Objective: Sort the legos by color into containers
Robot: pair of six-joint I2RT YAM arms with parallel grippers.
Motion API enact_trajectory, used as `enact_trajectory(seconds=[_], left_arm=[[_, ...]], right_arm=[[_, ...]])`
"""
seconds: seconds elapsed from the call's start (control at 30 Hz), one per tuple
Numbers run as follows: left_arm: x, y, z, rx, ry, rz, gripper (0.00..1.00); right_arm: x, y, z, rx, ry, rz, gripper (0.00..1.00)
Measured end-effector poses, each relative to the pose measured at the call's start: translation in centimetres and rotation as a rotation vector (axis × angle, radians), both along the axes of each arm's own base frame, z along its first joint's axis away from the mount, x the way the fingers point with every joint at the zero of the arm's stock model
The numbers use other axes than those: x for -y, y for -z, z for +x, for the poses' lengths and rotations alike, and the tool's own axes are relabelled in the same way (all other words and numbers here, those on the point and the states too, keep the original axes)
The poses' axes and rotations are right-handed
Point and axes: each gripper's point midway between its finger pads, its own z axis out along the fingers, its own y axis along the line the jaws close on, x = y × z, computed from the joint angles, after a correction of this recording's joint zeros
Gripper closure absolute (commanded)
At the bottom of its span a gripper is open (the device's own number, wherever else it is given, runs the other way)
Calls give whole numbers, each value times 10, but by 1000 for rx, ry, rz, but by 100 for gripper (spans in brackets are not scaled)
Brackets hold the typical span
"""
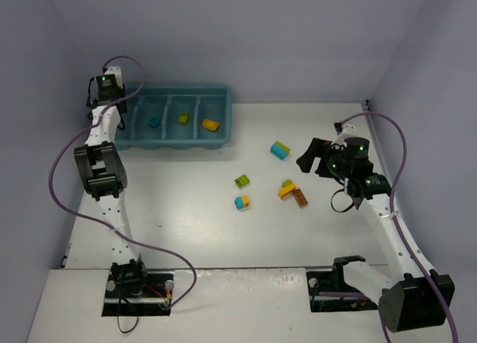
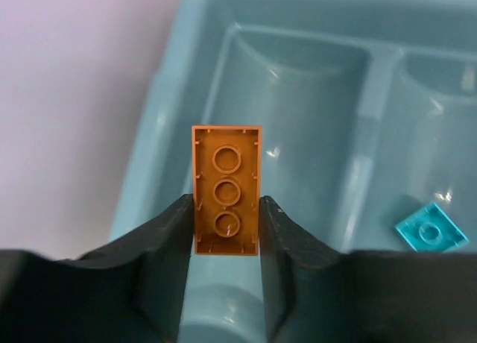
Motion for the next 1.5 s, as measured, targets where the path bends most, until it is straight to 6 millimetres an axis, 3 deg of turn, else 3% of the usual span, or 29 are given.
enact_trajectory(seconds=[0.03,0.17,0.3,0.5,0.6,0.67,0.73,0.83,0.9,0.97,1.03,1.13,1.27,1.37,1.5], left_arm=[[-3,-3,2,10,-2,-1,56],[-12,-11,5,44,-4,-19,49],[-8,-11,7,54,26,-48,40],[5,-21,4,59,65,-87,39],[27,-39,-11,65,101,-145,39],[52,-57,-28,61,139,-167,39],[92,-81,-44,67,207,-185,39],[191,-116,-71,91,393,-206,39],[273,-122,-97,78,556,-221,39],[343,-111,-127,29,700,-234,39],[405,-88,-160,-44,832,-240,39],[462,-35,-209,-213,954,-214,40],[485,27,-238,-389,988,-143,40],[482,67,-247,-496,968,-103,40],[471,102,-253,-601,935,-67,42]], right_arm=[[0,0,0,0,0,1,20],[0,0,0,-2,2,5,20],[-1,0,0,-3,1,9,19],[-1,0,0,-3,-1,7,19],[-1,0,0,-1,-4,2,19],[0,1,0,0,-7,-3,19],[0,1,-1,1,-10,-8,19],[1,5,-1,-1,-17,-21,20],[1,7,-2,-4,-20,-26,19],[1,9,-3,-9,-22,-29,20],[1,11,-4,-11,-24,-32,20],[2,13,-4,-13,-27,-37,20],[2,11,-5,-3,-31,-42,20],[2,6,-6,14,-31,-40,20],[2,-1,-9,38,-31,-37,20]])
